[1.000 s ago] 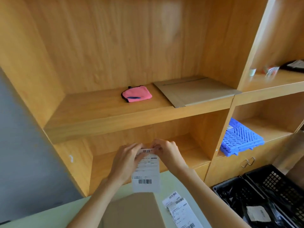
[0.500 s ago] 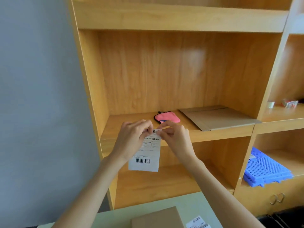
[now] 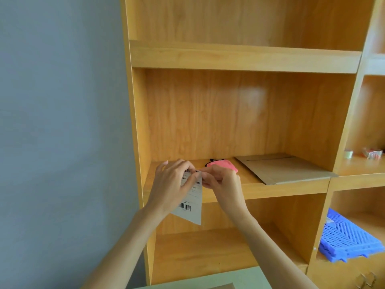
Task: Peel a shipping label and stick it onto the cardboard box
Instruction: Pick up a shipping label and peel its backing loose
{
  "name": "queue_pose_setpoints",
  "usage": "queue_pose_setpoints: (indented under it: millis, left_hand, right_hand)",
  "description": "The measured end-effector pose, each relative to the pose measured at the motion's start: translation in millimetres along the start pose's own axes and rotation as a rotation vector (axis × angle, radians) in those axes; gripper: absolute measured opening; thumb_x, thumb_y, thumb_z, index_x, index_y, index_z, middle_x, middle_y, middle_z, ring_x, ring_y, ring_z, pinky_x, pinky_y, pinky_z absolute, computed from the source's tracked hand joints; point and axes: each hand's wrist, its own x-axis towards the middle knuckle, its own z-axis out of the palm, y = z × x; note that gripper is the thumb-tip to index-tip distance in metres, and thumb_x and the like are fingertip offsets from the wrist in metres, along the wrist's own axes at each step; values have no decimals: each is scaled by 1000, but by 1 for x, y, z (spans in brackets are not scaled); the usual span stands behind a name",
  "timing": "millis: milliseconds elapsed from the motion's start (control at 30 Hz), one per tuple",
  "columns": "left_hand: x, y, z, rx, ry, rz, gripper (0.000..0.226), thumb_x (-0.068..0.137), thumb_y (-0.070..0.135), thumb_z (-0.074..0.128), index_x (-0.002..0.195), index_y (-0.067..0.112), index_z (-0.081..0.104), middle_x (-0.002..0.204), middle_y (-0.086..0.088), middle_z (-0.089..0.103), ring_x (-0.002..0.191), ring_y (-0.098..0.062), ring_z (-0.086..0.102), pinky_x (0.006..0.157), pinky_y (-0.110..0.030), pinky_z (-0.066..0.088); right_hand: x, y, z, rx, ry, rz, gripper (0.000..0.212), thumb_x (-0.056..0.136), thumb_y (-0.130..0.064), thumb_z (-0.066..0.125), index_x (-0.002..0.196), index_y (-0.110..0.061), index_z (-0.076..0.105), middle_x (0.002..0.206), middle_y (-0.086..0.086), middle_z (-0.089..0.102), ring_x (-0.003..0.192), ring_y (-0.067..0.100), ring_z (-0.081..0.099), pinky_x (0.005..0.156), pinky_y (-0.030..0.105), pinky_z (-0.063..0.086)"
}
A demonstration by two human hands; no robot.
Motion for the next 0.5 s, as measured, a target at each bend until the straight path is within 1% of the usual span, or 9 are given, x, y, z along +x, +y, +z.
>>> queue_pose_setpoints:
  millis: [67,133,233,300,433,500]
  left_hand:
    - [-1,-1,-3,-31,13,-19,22,101,42,47,89,26,56,87,18,57,82,-1,49,102,-50,39]
    - [-4,-1,-6,-63,33,-39,24,102,44,42,89,27,54,87,19,56,85,-1,52,105,-50,35]
    - [-8,0,-8,-111,53,-88,27,101,48,38,85,30,52,86,18,58,88,-3,56,111,-49,29]
    - [-10,-1,-8,-144,53,-105,27,102,47,38,84,30,50,85,17,59,89,-3,56,111,-50,29]
    - [-11,-6,-9,-176,40,-101,29,102,48,33,85,30,49,85,16,57,89,-5,56,104,-54,35]
    - [-12,-9,-8,-187,40,-104,29,103,48,32,85,32,48,85,16,57,88,-6,56,103,-56,36]
  right_hand:
    - [-1,-7,3,-12,6,-22,12,93,-9,64,91,-9,76,78,-2,78,76,8,74,74,26,62]
    - [-3,-13,6,-26,7,-38,9,91,-12,68,91,-13,77,77,-4,77,75,8,74,73,25,61]
    - [-8,-19,12,-37,7,-65,9,90,-12,69,92,-14,77,78,-9,77,76,0,73,70,17,57]
    - [-10,-21,14,-32,6,-73,10,90,-12,69,94,-14,78,79,-11,77,76,-3,73,70,14,56]
    - [-11,-22,17,-17,6,-64,9,90,-12,70,95,-13,78,80,-9,78,77,0,74,74,21,60]
    - [-11,-23,19,-16,2,-62,10,90,-12,70,95,-13,78,80,-9,78,77,0,74,75,22,60]
